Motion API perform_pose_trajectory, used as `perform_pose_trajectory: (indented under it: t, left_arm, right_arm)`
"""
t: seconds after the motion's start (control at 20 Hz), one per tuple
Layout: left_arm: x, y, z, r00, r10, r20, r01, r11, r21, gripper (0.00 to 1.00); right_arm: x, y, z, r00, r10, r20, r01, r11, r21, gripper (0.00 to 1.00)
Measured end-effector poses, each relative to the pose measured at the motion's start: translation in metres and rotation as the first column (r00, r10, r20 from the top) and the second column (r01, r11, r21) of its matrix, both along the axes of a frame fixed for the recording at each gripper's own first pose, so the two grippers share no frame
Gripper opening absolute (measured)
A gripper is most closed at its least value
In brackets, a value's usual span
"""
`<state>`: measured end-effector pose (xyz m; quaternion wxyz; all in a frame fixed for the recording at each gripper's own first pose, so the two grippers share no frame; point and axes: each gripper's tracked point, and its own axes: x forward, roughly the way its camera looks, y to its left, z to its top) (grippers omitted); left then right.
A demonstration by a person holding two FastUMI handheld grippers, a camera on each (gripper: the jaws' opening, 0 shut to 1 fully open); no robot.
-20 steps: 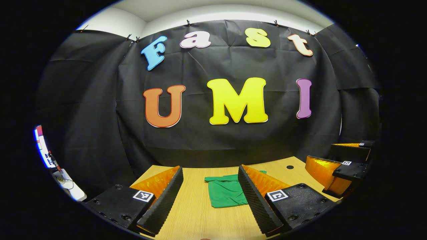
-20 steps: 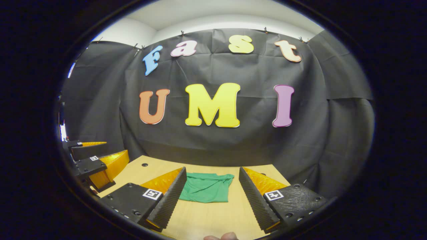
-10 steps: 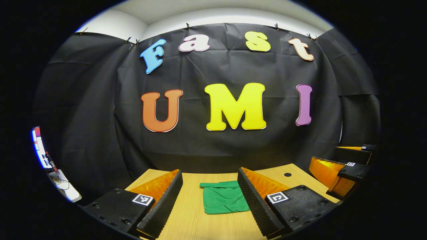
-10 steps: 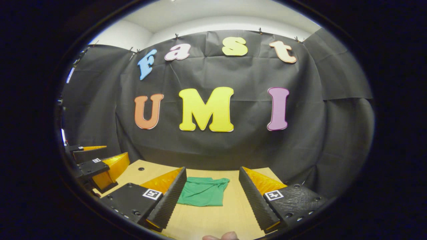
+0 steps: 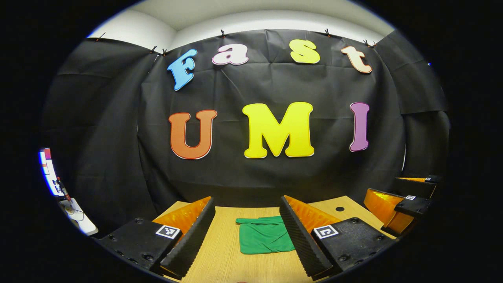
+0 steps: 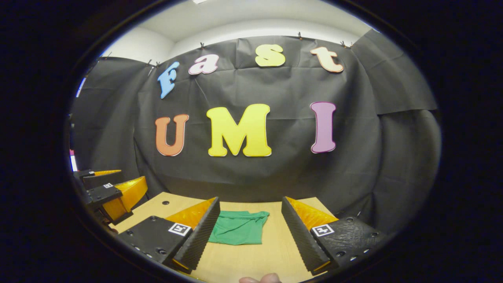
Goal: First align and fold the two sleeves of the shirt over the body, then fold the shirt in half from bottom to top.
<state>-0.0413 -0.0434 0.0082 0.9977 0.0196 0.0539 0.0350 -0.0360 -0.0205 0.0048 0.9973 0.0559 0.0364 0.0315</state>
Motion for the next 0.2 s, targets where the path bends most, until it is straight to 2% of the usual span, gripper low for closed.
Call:
perform_pose_trajectory:
  t: [0.2]
  left_arm:
    - [-0.0017, -0.0031, -0.004, 1.0, -0.006, -0.012, 0.006, 1.0, 0.0, 1.0]
  right_arm:
    - [-0.0021, 0.0035, -0.001, 1.0, 0.013, 0.003, -0.013, 1.0, -0.013, 0.95]
